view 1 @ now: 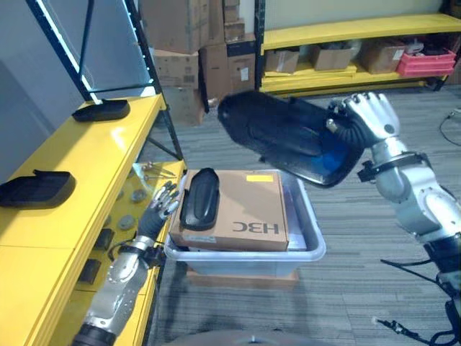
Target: Move parts from the plastic box to the shelf.
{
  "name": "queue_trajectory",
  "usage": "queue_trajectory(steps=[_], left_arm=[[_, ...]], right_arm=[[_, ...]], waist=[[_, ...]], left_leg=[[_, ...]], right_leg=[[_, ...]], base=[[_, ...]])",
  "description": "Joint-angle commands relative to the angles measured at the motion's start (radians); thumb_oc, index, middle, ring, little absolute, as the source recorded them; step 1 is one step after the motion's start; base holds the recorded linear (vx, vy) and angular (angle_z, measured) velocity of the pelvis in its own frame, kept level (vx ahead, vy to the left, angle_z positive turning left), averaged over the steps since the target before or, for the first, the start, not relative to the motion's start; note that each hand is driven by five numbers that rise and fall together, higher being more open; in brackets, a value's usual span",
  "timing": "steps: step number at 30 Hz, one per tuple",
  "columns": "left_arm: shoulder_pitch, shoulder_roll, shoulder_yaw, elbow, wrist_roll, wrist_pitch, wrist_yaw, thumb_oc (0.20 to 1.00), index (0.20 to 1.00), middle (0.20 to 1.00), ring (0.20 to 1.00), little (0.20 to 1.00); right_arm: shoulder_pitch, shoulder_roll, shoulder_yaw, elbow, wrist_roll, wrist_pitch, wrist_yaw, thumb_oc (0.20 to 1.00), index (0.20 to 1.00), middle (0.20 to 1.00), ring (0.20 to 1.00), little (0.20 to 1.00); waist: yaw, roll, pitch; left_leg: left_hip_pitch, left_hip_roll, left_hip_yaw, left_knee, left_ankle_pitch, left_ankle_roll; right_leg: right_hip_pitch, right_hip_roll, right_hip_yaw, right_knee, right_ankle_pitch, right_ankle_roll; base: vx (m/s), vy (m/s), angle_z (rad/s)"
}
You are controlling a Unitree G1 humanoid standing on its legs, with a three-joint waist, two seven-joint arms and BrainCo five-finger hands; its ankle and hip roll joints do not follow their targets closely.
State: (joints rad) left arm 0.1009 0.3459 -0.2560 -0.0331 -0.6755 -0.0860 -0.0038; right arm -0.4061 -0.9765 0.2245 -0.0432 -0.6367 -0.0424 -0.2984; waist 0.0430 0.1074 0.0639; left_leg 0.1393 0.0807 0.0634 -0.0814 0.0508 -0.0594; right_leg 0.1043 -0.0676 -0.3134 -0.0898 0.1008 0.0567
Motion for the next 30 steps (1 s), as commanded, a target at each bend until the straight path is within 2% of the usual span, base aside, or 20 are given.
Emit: queue_trajectory(steps=[1,4,8,14,17,22,30], left_arm=[[-0.056,0.036,-0.031,-0.011,-0.171,-0.03,0.04,1.0,1.0,1.0,1.0,1.0],[-0.061,0.03,-0.038,-0.016,-0.196,-0.033,0.057,1.0,1.0,1.0,1.0,1.0],[-0.09,0.017,-0.05,-0.018,-0.247,-0.037,0.099,1.0,1.0,1.0,1.0,1.0],[-0.117,0.016,-0.056,-0.02,-0.271,-0.048,0.12,1.0,1.0,1.0,1.0,1.0],[-0.123,0.014,-0.057,-0.016,-0.273,-0.049,0.121,1.0,1.0,1.0,1.0,1.0],[-0.154,0.018,-0.073,-0.037,-0.312,-0.064,0.109,1.0,1.0,1.0,1.0,1.0],[-0.193,0.045,-0.11,-0.079,-0.334,-0.073,0.075,1.0,1.0,1.0,1.0,1.0]], right_arm=[[-0.093,0.049,-0.011,-0.047,0.012,-0.034,-0.06,0.2,0.2,0.2,0.2,0.2],[-0.1,0.063,0.014,-0.055,0.028,-0.042,-0.055,0.2,0.2,0.2,0.2,0.2],[-0.156,0.099,0.146,-0.097,0.044,-0.07,-0.018,0.2,0.2,0.2,0.2,0.2],[-0.223,0.119,0.245,-0.117,0.056,-0.093,-0.003,0.2,0.2,0.2,0.2,0.2],[-0.234,0.123,0.263,-0.113,0.057,-0.096,-0.001,0.2,0.2,0.2,0.2,0.2],[-0.299,0.154,0.372,-0.098,0.067,-0.121,0.022,0.2,0.2,0.2,0.2,0.2],[-0.346,0.208,0.475,-0.058,0.087,-0.151,0.051,0.2,0.2,0.2,0.2,0.2]], waist=[[0.032,-0.071,-0.021],[0.035,-0.074,-0.023],[0.049,-0.085,-0.023],[0.062,-0.093,-0.018],[0.062,-0.094,-0.018],[0.073,-0.101,-0.015],[0.089,-0.108,-0.012]], left_leg=[[0.016,0.033,-0.039,-0.006,-0.099,-0.017],[0.021,0.034,-0.04,-0.006,-0.101,-0.016],[0.031,0.034,-0.046,-0.006,-0.105,-0.016],[0.025,0.035,-0.054,-0.006,-0.101,-0.018],[0.024,0.035,-0.055,-0.006,-0.1,-0.018],[0.018,0.036,-0.063,-0.006,-0.096,-0.021],[0.01,0.04,-0.073,-0.006,-0.091,-0.023]], right_leg=[[0.067,-0.112,-0.063,0.003,-0.123,0.106],[0.072,-0.11,-0.063,0.003,-0.123,0.105],[0.081,-0.107,-0.065,0.003,-0.121,0.103],[0.081,-0.108,-0.07,0.003,-0.117,0.102],[0.081,-0.108,-0.071,0.003,-0.117,0.102],[0.08,-0.106,-0.077,0.003,-0.115,0.101],[0.076,-0.103,-0.082,0.003,-0.111,0.1]], base=[[0.0,0.0,0.0],[0.0,0.0,0.0],[0.0,-0.008,0.0],[-0.02,-0.013,0.02],[0.0,0.0,0.0],[-0.01,-0.003,0.02],[-0.01,-0.007,0.03]])
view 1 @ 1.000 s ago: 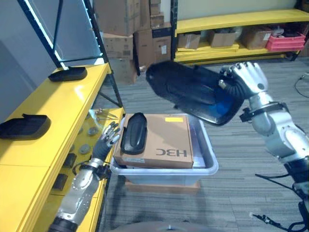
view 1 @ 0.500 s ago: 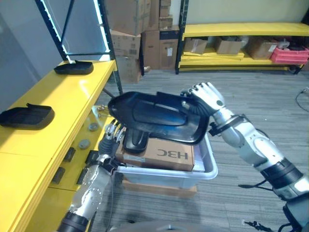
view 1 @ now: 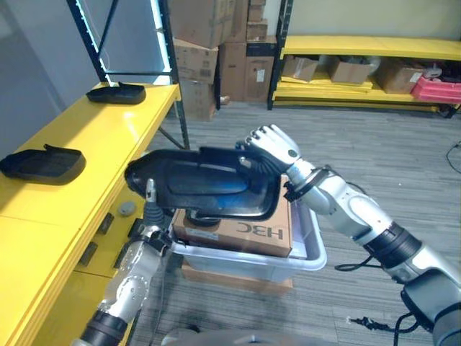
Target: Move parts from the plastic box to the shelf.
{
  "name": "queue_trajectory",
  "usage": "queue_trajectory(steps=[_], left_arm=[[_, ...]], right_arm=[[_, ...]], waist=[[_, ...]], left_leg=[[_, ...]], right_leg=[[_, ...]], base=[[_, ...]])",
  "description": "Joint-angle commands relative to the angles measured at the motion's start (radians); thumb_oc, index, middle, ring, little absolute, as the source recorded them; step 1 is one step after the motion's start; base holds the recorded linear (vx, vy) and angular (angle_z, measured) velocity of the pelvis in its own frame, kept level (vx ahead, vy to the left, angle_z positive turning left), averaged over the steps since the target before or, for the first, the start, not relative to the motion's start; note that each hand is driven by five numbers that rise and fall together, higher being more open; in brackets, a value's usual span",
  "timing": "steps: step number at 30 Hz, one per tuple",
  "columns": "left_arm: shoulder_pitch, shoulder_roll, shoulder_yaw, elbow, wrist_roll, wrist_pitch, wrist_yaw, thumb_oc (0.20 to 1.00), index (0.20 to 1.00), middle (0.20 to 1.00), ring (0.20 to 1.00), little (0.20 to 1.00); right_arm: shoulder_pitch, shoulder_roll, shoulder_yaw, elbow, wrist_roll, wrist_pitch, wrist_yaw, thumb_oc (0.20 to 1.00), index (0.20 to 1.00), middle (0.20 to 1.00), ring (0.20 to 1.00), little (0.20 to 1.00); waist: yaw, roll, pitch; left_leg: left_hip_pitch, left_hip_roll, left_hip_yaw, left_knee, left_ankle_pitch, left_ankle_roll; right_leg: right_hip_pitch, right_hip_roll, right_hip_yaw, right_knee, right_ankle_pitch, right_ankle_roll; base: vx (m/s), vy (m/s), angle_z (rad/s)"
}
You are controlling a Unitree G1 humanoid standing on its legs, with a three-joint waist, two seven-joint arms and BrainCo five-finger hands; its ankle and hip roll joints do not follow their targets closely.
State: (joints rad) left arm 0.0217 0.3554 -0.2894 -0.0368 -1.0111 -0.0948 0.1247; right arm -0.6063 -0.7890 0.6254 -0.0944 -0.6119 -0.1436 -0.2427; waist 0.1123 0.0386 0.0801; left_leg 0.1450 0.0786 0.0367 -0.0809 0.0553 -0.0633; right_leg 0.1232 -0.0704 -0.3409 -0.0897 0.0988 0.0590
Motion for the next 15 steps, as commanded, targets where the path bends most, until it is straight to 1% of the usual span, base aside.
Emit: queue_trajectory(steps=[1,2,3,5,7,10,12,15], left_arm=[[-0.124,0.045,-0.084,-0.081,0.02,-0.068,-0.057,0.956,0.956,0.956,0.956,0.956],[-0.124,0.045,-0.083,-0.081,0.02,-0.068,-0.057,0.589,0.589,0.589,0.589,0.589],[-0.128,0.048,-0.084,-0.082,0.031,-0.071,-0.057,0.2,0.2,0.2,0.2,0.2],[-0.132,0.053,-0.085,-0.083,0.045,-0.07,-0.057,0.2,0.2,0.2,0.2,0.2],[-0.144,0.07,-0.091,-0.082,0.081,-0.083,-0.054,0.2,0.2,0.2,0.2,0.2],[-0.149,0.089,-0.096,-0.081,0.11,-0.086,-0.053,0.2,0.2,0.2,0.2,0.2],[-0.153,0.1,-0.091,-0.078,0.138,-0.095,-0.042,0.2,0.2,0.2,0.2,0.2],[-0.148,0.095,-0.071,-0.074,0.154,-0.118,-0.012,0.2,0.2,0.2,0.2,0.2]], right_arm=[[-0.156,0.029,0.1,-0.007,0.068,-0.061,0.004,0.2,0.2,0.2,0.2,0.2],[-0.157,0.03,0.1,-0.006,0.068,-0.062,0.004,0.2,0.2,0.2,0.2,0.2],[-0.161,0.031,0.112,-0.01,0.071,-0.068,0.008,0.2,0.2,0.2,0.2,0.2],[-0.17,0.035,0.128,-0.016,0.071,-0.074,0.011,0.2,0.2,0.2,0.2,0.2],[-0.177,0.049,0.148,-0.044,0.11,-0.096,0.017,0.2,0.2,0.2,0.2,0.2],[-0.19,0.051,0.167,-0.063,0.126,-0.105,0.025,0.2,0.2,0.2,0.2,0.2],[-0.197,0.054,0.182,-0.088,0.143,-0.113,0.028,0.2,0.2,0.2,0.2,0.2],[-0.196,0.055,0.191,-0.123,0.162,-0.12,0.035,0.2,0.2,0.2,0.2,0.2]], waist=[[0.025,-0.041,-0.028],[0.025,-0.041,-0.028],[0.026,-0.042,-0.028],[0.029,-0.042,-0.026],[0.032,-0.044,-0.025],[0.036,-0.044,-0.024],[0.039,-0.044,-0.024],[0.041,-0.045,-0.021]], left_leg=[[0.002,0.042,-0.049,-0.006,-0.094,-0.019],[0.002,0.042,-0.049,-0.006,-0.094,-0.019],[0.002,0.042,-0.05,-0.006,-0.094,-0.019],[0.0,0.043,-0.052,-0.006,-0.093,-0.02],[-0.006,0.042,-0.056,-0.006,-0.09,-0.021],[-0.009,0.042,-0.057,-0.006,-0.089,-0.022],[-0.011,0.042,-0.057,-0.006,-0.087,-0.023],[-0.016,0.042,-0.06,-0.006,-0.085,-0.023]], right_leg=[[0.057,-0.1,-0.055,0.002,-0.109,0.098],[0.057,-0.1,-0.055,0.002,-0.109,0.098],[0.057,-0.101,-0.056,0.002,-0.109,0.098],[0.056,-0.101,-0.058,0.002,-0.109,0.098],[0.053,-0.101,-0.061,0.002,-0.107,0.098],[0.051,-0.102,-0.065,0.002,-0.105,0.099],[0.049,-0.101,-0.065,0.002,-0.104,0.1],[0.046,-0.102,-0.068,0.002,-0.104,0.099]], base=[[0.0,0.0,0.0],[0.0,0.0,0.0],[0.0,0.0,0.0],[0.0,0.0,0.0],[0.0,0.0,0.0],[0.0,0.0,0.0],[0.0,0.0,0.0],[0.0,0.0,0.0]])
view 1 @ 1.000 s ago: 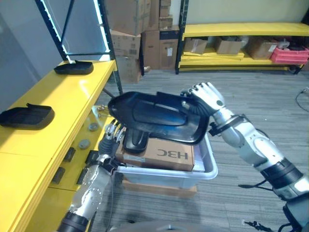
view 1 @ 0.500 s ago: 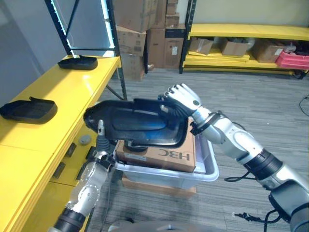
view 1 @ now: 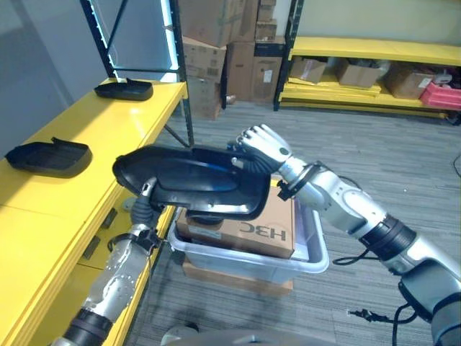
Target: Move parts from the plastic box to the shelf.
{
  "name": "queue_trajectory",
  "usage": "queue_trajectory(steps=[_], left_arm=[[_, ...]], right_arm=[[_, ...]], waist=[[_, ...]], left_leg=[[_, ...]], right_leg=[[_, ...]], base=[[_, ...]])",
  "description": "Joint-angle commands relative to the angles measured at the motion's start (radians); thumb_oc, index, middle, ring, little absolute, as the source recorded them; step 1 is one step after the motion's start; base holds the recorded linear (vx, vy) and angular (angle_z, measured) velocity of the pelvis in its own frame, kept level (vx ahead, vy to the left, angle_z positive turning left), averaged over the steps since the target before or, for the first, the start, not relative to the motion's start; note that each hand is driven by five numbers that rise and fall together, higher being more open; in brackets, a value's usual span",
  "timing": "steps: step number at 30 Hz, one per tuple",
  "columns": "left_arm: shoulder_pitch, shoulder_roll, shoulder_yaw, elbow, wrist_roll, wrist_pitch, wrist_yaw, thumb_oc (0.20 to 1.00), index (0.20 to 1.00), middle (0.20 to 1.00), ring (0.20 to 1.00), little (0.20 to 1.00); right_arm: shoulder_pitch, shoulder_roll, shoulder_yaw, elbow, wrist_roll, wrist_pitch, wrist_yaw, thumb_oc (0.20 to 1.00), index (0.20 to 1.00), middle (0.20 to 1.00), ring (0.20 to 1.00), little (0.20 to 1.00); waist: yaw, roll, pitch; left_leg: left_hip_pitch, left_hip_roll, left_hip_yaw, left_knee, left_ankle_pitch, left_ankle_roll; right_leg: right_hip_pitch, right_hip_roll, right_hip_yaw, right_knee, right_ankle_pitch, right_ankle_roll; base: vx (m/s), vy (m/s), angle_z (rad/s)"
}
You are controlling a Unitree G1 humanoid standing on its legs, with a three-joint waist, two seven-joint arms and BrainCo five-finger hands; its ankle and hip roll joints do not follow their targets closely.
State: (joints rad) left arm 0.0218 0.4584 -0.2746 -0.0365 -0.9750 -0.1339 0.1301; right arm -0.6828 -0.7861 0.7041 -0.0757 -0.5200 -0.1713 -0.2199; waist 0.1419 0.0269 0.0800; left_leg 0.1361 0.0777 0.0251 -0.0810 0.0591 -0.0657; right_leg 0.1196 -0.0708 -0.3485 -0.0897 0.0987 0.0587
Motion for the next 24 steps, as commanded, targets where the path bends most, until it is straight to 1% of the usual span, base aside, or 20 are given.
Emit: queue_trajectory(steps=[1,2,3,5,6,7,8,9,11,14,15,18,19,20,21,23,24], left_arm=[[-0.148,-0.016,-0.079,-0.072,0.122,-0.084,-0.004,0.2,0.2,0.2,0.2,0.2],[-0.148,-0.028,-0.067,-0.067,0.128,-0.101,0.016,0.2,0.2,0.2,0.2,0.2],[-0.157,-0.048,-0.037,-0.069,0.15,-0.137,0.054,0.2,0.2,0.2,0.2,0.2],[-0.16,-0.065,0.0,-0.065,0.199,-0.172,0.097,0.2,0.2,0.2,0.2,0.2],[-0.168,-0.075,0.04,-0.054,0.238,-0.205,0.143,0.2,0.2,0.2,0.2,0.2],[-0.168,-0.075,0.04,-0.054,0.238,-0.205,0.143,0.2,0.2,0.2,0.2,0.2],[-0.173,-0.07,0.064,-0.051,0.286,-0.212,0.173,0.2,0.2,0.2,0.2,0.2],[-0.174,-0.066,0.077,-0.052,0.322,-0.224,0.191,0.2,0.2,0.2,0.2,0.2],[-0.184,-0.051,0.101,-0.051,0.385,-0.228,0.225,0.2,0.2,0.2,0.2,0.2],[-0.196,-0.001,0.168,-0.073,0.528,-0.22,0.279,0.2,0.2,0.2,0.2,0.2],[-0.199,0.023,0.19,-0.083,0.586,-0.217,0.3,0.2,0.2,0.2,0.2,0.2],[-0.176,0.12,0.27,-0.102,0.839,-0.181,0.362,0.2,0.2,0.2,0.2,0.2],[-0.161,0.143,0.298,-0.11,0.901,-0.172,0.38,0.2,0.2,0.2,0.2,0.2],[-0.131,0.173,0.35,-0.13,1.005,-0.154,0.405,0.2,0.2,0.2,0.2,0.2],[-0.095,0.196,0.401,-0.149,1.083,-0.14,0.408,0.2,0.2,0.2,0.2,0.2],[-0.063,0.204,0.435,-0.172,1.138,-0.137,0.395,0.2,0.2,0.2,0.2,0.2],[-0.052,0.208,0.452,-0.185,1.17,-0.135,0.39,0.2,0.2,0.2,0.2,0.2]], right_arm=[[-0.118,0.055,0.113,-0.153,0.077,-0.094,0.014,0.2,0.2,0.2,0.2,0.2],[-0.112,0.057,0.115,-0.169,0.084,-0.099,0.013,0.2,0.2,0.2,0.2,0.2],[-0.11,0.055,0.125,-0.192,0.089,-0.109,0.008,0.2,0.2,0.2,0.2,0.2],[-0.114,0.045,0.138,-0.211,0.095,-0.124,0.003,0.2,0.2,0.2,0.2,0.2],[-0.118,0.035,0.147,-0.222,0.11,-0.139,-0.007,0.2,0.2,0.2,0.2,0.2],[-0.118,0.035,0.147,-0.222,0.11,-0.139,-0.007,0.2,0.2,0.2,0.2,0.2],[-0.115,0.028,0.147,-0.224,0.121,-0.146,-0.01,0.244,0.244,0.244,0.244,0.244],[-0.112,0.025,0.147,-0.223,0.13,-0.151,-0.013,1.0,1.0,1.0,1.0,1.0],[-0.099,0.02,0.134,-0.226,0.158,-0.16,-0.004,1.0,1.0,1.0,1.0,1.0],[-0.014,0.02,0.04,-0.22,0.243,-0.159,0.004,1.0,1.0,1.0,1.0,1.0],[0.032,0.033,-0.01,-0.208,0.279,-0.153,0.001,1.0,1.0,1.0,1.0,1.0],[0.229,0.076,-0.197,-0.174,0.399,-0.148,0.023,1.0,1.0,1.0,1.0,1.0],[0.288,0.091,-0.252,-0.164,0.427,-0.147,0.026,1.0,1.0,1.0,1.0,1.0],[0.414,0.124,-0.354,-0.136,0.45,-0.141,0.027,1.0,1.0,1.0,1.0,1.0],[0.539,0.151,-0.445,-0.074,0.453,-0.134,0.033,1.0,1.0,1.0,1.0,1.0],[0.646,0.176,-0.494,0.003,0.443,-0.117,0.047,1.0,1.0,1.0,1.0,1.0],[0.709,0.197,-0.511,0.088,0.452,-0.104,0.068,1.0,1.0,1.0,1.0,1.0]], waist=[[0.01,-0.034,-0.021],[0.012,-0.036,-0.019],[0.013,-0.042,-0.018],[0.013,-0.047,-0.018],[0.013,-0.053,-0.017],[0.013,-0.053,-0.018],[0.013,-0.057,-0.017],[0.015,-0.06,-0.017],[0.017,-0.065,-0.017],[0.009,-0.069,-0.017],[0.008,-0.069,-0.015],[0.005,-0.079,-0.012],[0.002,-0.081,-0.012],[-0.004,-0.087,-0.011],[-0.012,-0.094,-0.01],[-0.016,-0.098,-0.005],[-0.017,-0.105,-0.005]], left_leg=[[-0.01,0.042,-0.051,-0.006,-0.087,-0.021],[-0.012,0.043,-0.054,-0.006,-0.085,-0.021],[-0.017,0.041,-0.058,-0.006,-0.083,-0.021],[-0.018,0.039,-0.058,-0.006,-0.084,-0.021],[-0.021,0.034,-0.055,-0.006,-0.086,-0.02],[-0.021,0.034,-0.055,-0.006,-0.086,-0.02],[-0.023,0.03,-0.054,-0.006,-0.088,-0.019],[-0.025,0.027,-0.053,-0.006,-0.089,-0.017],[-0.029,0.022,-0.05,-0.006,-0.089,-0.014],[-0.034,0.011,-0.042,-0.006,-0.095,-0.007],[-0.037,0.007,-0.039,-0.006,-0.095,-0.005],[-0.039,-0.003,-0.026,-0.006,-0.103,0.002],[-0.042,-0.005,-0.024,-0.006,-0.104,0.004],[-0.042,-0.01,-0.019,-0.006,-0.11,0.008],[-0.042,-0.017,-0.016,-0.006,-0.115,0.012],[-0.04,-0.021,-0.015,-0.006,-0.125,0.014],[-0.048,-0.034,-0.018,-0.006,-0.122,0.021]], right_leg=[[0.049,-0.101,-0.061,0.002,-0.104,0.098],[0.048,-0.101,-0.063,0.002,-0.105,0.098],[0.046,-0.101,-0.065,0.002,-0.104,0.098],[0.045,-0.104,-0.066,0.002,-0.102,0.101],[0.04,-0.11,-0.067,0.002,-0.096,0.107],[0.04,-0.11,-0.067,0.002,-0.096,0.107],[0.037,-0.114,-0.066,0.002,-0.091,0.11],[0.033,-0.118,-0.064,0.002,-0.087,0.113],[0.026,-0.126,-0.061,0.002,-0.08,0.119],[0.014,-0.142,-0.055,0.002,-0.066,0.128],[0.009,-0.146,-0.052,0.002,-0.062,0.131],[-0.003,-0.155,-0.041,0.002,-0.051,0.135],[-0.006,-0.158,-0.039,0.002,-0.048,0.136],[-0.01,-0.162,-0.035,0.002,-0.044,0.139],[-0.017,-0.166,-0.03,0.002,-0.04,0.143],[-0.016,-0.17,-0.03,0.002,-0.041,0.149],[-0.028,-0.181,-0.029,0.002,-0.029,0.154]], base=[[-0.01,0.0,0.08],[-0.01,0.004,0.12],[0.0,0.009,0.14],[0.0,0.032,0.09],[-0.01,0.04,0.03],[-0.02,0.055,0.0],[-0.02,0.042,-0.02],[-0.02,0.071,-0.02],[-0.02,0.079,0.0],[-0.01,0.087,-0.02],[-0.01,0.08,-0.01],[-0.01,0.07,-0.1],[-0.01,0.077,-0.24],[0.01,0.08,-0.25],[0.0,0.074,-0.21],[-0.01,0.069,-0.11],[-0.02,0.063,-0.07]])
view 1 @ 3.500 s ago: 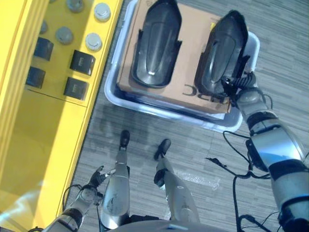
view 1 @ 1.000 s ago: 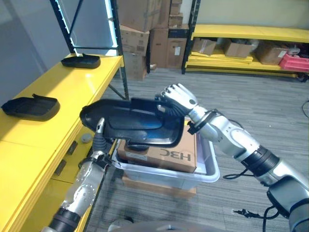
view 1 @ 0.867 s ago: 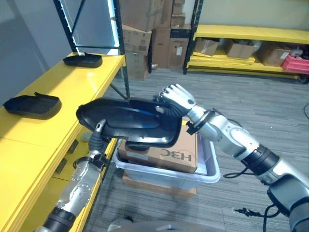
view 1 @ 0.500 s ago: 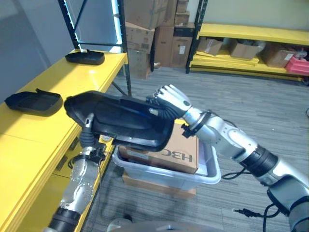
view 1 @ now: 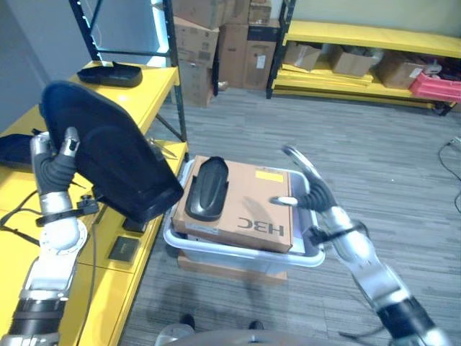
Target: Move parts from the plastic box to the shelf.
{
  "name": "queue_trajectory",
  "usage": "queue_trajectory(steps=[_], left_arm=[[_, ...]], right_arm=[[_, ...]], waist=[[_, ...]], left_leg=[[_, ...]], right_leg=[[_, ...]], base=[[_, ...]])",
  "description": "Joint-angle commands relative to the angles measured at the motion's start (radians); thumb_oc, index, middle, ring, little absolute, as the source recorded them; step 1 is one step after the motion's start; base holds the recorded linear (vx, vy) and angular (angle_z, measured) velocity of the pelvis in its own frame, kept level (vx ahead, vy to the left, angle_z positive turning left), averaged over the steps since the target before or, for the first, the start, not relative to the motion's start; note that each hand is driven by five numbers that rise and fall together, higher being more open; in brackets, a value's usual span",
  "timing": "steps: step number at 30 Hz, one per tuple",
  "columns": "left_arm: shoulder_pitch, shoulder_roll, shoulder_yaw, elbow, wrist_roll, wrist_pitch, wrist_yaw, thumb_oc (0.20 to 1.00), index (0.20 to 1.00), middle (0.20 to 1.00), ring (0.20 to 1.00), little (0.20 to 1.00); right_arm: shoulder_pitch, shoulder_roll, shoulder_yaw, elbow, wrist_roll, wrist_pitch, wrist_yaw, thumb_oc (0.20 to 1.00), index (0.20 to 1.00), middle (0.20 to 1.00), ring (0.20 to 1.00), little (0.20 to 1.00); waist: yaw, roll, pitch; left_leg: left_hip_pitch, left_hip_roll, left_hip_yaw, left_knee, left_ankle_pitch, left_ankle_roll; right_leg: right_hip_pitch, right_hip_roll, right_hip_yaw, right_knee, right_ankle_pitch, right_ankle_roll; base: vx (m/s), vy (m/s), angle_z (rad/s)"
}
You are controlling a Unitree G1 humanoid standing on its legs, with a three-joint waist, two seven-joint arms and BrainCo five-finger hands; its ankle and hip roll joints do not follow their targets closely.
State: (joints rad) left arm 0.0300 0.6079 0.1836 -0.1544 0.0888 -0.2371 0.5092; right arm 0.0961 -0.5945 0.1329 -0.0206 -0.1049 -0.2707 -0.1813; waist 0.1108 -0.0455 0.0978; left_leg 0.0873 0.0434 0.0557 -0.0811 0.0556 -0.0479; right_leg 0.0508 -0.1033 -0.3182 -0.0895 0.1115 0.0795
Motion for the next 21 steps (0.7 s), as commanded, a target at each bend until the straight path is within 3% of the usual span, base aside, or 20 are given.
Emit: queue_trajectory(steps=[1,9,10,11,12,14,15,17,21], left_arm=[[-0.06,0.058,-0.006,-0.067,0.107,-0.031,0.011,0.2,0.2,0.2,0.2,0.2],[-0.078,0.058,-0.035,-0.109,0.056,-0.078,-0.044,0.2,0.2,0.2,0.2,0.2],[-0.111,0.049,-0.071,-0.108,0.02,-0.098,-0.059,0.2,0.2,0.2,0.2,0.2],[-0.137,0.032,-0.115,-0.1,-0.018,-0.114,-0.083,0.2,0.2,0.2,0.2,0.2],[-0.145,0.03,-0.128,-0.101,-0.022,-0.115,-0.093,0.2,0.2,0.2,0.2,0.2],[-0.145,0.023,-0.158,-0.113,-0.034,-0.122,-0.117,0.2,0.2,0.2,0.2,0.2],[-0.144,0.024,-0.157,-0.114,-0.034,-0.121,-0.117,0.2,0.2,0.2,0.2,0.2],[-0.11,0.002,-0.157,-0.129,-0.027,-0.118,-0.115,0.2,0.2,0.2,0.2,0.2],[-0.053,-0.005,-0.117,-0.163,-0.024,-0.117,-0.109,0.2,0.2,0.2,0.2,0.2]], right_arm=[[-0.07,0.006,0.06,0.034,0.037,-0.005,0.029,1.0,1.0,1.0,1.0,1.0],[-0.002,0.153,0.12,0.475,0.063,0.071,0.076,1.0,1.0,1.0,1.0,1.0],[-0.022,0.205,0.133,0.608,0.094,0.08,0.077,1.0,1.0,1.0,1.0,1.0],[-0.026,0.25,0.14,0.727,0.139,0.092,0.086,1.0,1.0,1.0,1.0,1.0],[-0.031,0.269,0.139,0.79,0.162,0.094,0.087,1.0,1.0,1.0,1.0,1.0],[-0.037,0.351,0.16,0.979,0.196,0.122,0.101,1.0,1.0,1.0,1.0,1.0],[-0.039,0.353,0.16,0.983,0.196,0.12,0.101,1.0,1.0,1.0,1.0,1.0],[-0.05,0.392,0.158,1.083,0.21,0.134,0.098,1.0,1.0,1.0,1.0,1.0],[-0.095,0.416,0.161,1.161,0.224,0.138,0.087,1.0,1.0,1.0,1.0,1.0]], waist=[[0.014,-0.033,-0.023],[0.032,-0.04,0.005],[0.019,-0.036,0.017],[-0.001,-0.023,0.022],[0.001,-0.019,0.023],[0.03,-0.009,0.021],[0.021,-0.009,0.022],[0.041,-0.003,0.02],[0.092,0.011,0.057]], left_leg=[[0.0,0.0,-0.048,-0.006,-0.119,0.004],[-0.011,-0.039,-0.108,-0.006,-0.123,0.026],[-0.031,-0.043,-0.146,-0.006,-0.111,0.032],[-0.044,-0.044,-0.198,-0.006,-0.101,0.037],[-0.056,-0.046,-0.221,-0.006,-0.092,0.037],[-0.075,-0.043,-0.315,-0.006,-0.072,0.015],[-0.075,-0.043,-0.324,-0.006,-0.072,0.014],[-0.078,-0.022,-0.367,-0.006,-0.059,-0.021],[-0.119,0.013,-0.417,0.039,-0.026,-0.076]], right_leg=[[0.04,-0.148,-0.059,0.002,-0.041,0.133],[0.031,-0.177,-0.042,0.06,-0.049,0.142],[-0.002,-0.151,0.044,0.108,-0.077,0.131],[-0.029,-0.076,0.207,0.151,-0.146,0.119],[-0.04,-0.053,0.255,0.161,-0.165,0.109],[0.016,-0.031,0.199,0.122,-0.192,0.069],[0.022,-0.031,0.189,0.118,-0.192,0.068],[0.065,-0.008,0.119,0.087,-0.199,0.05],[0.105,0.036,0.05,0.038,-0.205,0.019]], base=[[-0.04,0.073,-0.07],[-0.02,0.034,0.06],[-0.03,-0.01,0.49],[-0.02,-0.014,0.65],[0.07,-0.094,2.03],[0.08,-0.232,1.87],[0.07,-0.315,0.87],[0.05,-0.276,1.32],[-0.04,-0.216,0.44]])
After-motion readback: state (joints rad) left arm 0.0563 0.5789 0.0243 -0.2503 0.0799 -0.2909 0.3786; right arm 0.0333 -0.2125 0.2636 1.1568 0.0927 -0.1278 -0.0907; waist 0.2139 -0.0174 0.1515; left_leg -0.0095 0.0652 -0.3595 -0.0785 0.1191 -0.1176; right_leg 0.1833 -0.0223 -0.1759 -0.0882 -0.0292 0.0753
